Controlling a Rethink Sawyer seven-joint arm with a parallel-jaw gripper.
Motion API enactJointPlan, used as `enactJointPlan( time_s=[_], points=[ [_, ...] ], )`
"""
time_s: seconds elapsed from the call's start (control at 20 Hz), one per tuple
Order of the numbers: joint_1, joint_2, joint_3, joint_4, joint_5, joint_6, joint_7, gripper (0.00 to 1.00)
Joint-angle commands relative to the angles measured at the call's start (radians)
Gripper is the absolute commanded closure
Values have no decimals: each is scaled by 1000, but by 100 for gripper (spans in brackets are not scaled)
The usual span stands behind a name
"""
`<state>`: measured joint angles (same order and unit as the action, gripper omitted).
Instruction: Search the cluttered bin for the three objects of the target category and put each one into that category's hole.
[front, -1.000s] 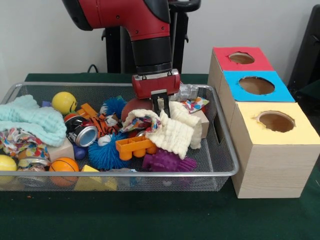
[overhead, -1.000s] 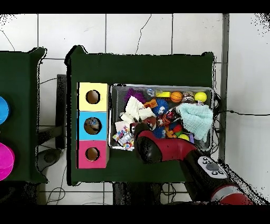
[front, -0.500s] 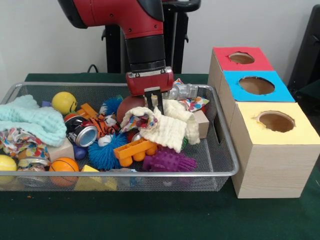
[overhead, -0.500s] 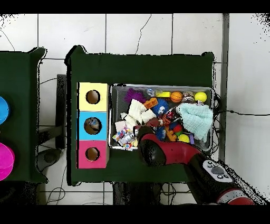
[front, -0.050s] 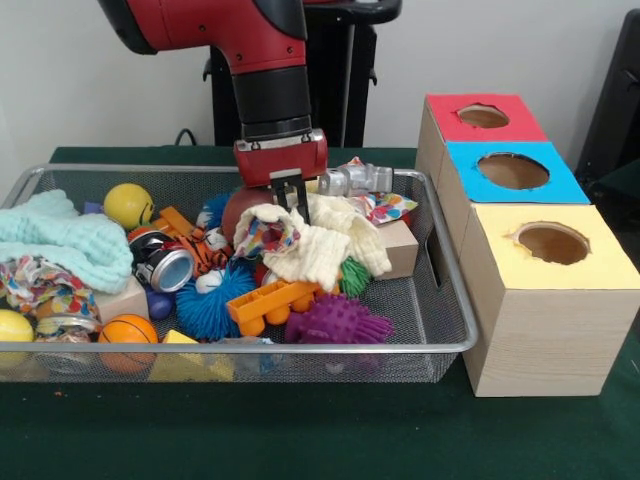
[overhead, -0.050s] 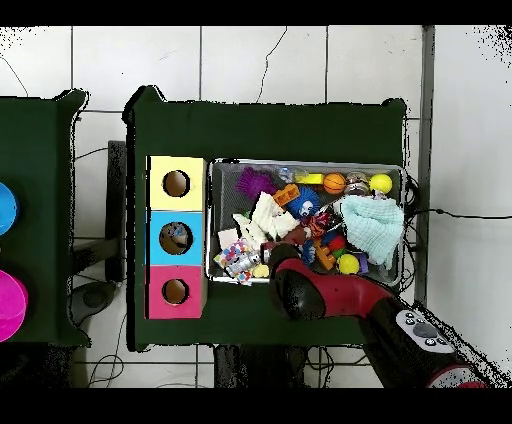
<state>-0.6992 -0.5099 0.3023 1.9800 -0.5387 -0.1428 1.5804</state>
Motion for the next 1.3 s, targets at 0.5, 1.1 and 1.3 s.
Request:
enactJointPlan(
  time_s=[0.5,1.1,1.3],
  points=[
    [-67,84,72,-9,-93,98,40,100],
    [-102,102,84,-35,-130,132,24,100],
    [-102,104,85,-35,-134,132,29,100]
  ],
)
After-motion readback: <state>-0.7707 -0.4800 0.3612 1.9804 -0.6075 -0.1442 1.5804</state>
